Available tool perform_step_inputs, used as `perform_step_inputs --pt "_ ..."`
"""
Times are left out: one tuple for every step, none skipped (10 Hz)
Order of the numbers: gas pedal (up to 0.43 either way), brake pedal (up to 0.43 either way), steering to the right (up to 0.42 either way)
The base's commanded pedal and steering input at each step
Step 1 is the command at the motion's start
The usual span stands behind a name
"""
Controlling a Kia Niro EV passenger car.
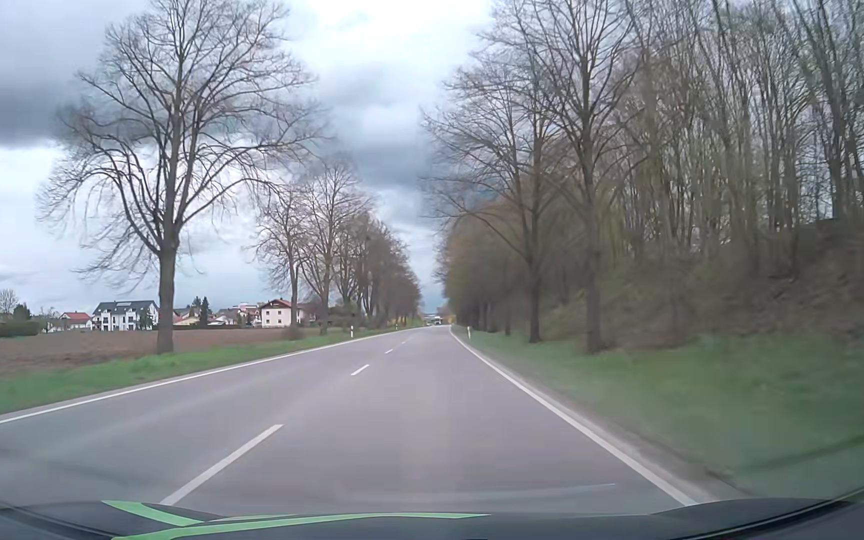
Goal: Follow the waypoints while adhering to traffic rules and regulations
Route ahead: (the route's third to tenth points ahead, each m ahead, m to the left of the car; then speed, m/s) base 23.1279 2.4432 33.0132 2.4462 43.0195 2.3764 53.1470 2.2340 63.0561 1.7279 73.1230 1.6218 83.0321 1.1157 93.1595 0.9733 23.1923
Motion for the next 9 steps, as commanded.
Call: perform_step_inputs --pt "0.228 0.0 0.002" --pt "0.228 0.0 0.001" --pt "0.228 0.0 0.001" --pt "0.228 0.0 0.001" --pt "0.228 0.0 0.001" --pt "0.228 0.0 0.001" --pt "0.228 0.0 0.001" --pt "0.228 0.0 0.001" --pt "0.228 0.0 0.002"
